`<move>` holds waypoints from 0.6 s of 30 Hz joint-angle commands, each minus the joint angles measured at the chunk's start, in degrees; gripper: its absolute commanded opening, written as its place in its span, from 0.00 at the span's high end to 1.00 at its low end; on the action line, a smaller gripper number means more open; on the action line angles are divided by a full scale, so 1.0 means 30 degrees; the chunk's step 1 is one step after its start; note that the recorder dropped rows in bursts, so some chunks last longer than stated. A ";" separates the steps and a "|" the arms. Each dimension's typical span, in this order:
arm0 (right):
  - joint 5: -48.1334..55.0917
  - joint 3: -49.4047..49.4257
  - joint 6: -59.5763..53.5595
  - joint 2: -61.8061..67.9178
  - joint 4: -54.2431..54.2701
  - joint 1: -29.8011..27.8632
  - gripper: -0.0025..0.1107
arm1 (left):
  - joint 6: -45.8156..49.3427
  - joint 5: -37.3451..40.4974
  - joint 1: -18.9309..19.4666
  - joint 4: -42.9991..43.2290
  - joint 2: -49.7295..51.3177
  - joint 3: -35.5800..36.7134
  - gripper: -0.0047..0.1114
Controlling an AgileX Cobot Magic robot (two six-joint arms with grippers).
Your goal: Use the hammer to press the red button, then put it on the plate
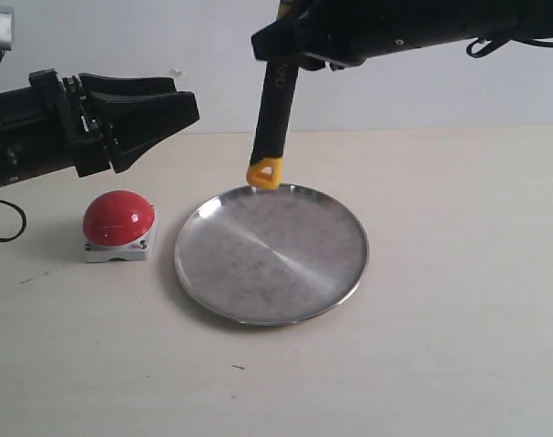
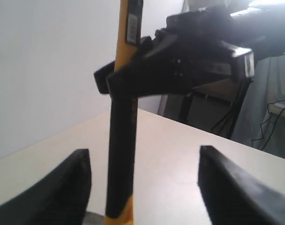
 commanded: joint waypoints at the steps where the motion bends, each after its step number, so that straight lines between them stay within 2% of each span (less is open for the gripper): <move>1: 0.3308 -0.0224 0.2528 -0.0154 -0.4986 0.0796 0.98 | -0.0535 -0.0425 0.0406 0.0544 -0.0147 0.0030 0.56; 4: 0.4263 -0.0411 0.5285 -0.0154 -0.9006 0.1422 0.98 | -0.0690 -0.0425 0.0475 0.0820 -0.0147 0.0030 0.65; 6: 0.4632 -0.0603 0.6450 -0.0154 -1.0355 0.1843 0.98 | -0.0690 -0.0425 0.0545 0.0899 -0.0147 0.0030 0.72; 9: 0.6261 -0.1161 0.7213 -0.0154 -1.0751 0.2022 0.98 | -0.0972 -0.0425 0.0587 0.1122 -0.0147 0.0030 0.82; 12: 0.6029 -0.1825 0.8756 -0.0190 -1.0464 0.2022 0.98 | -0.1027 -0.0425 0.0587 0.1938 -0.0147 0.0030 0.87; 14: 0.4845 -0.2251 0.9848 -0.0224 -1.0301 0.2022 0.98 | -0.1147 -0.0425 0.0587 0.2595 -0.0147 0.0030 0.85; 16: 0.3535 -0.2389 0.9268 -0.0224 -0.8645 0.2022 0.98 | -0.1621 -0.0425 0.0587 0.2974 -0.0147 0.0030 0.72; 17: 0.2540 -0.2430 0.8548 -0.0291 -0.7636 0.2022 0.98 | -0.2074 -0.0425 0.0587 0.3355 -0.0147 0.0030 0.56; 18: 0.2041 -0.2520 0.8498 -0.0291 -0.7672 0.2022 0.98 | -0.2129 -0.0425 0.0587 0.3496 -0.0147 0.0030 0.48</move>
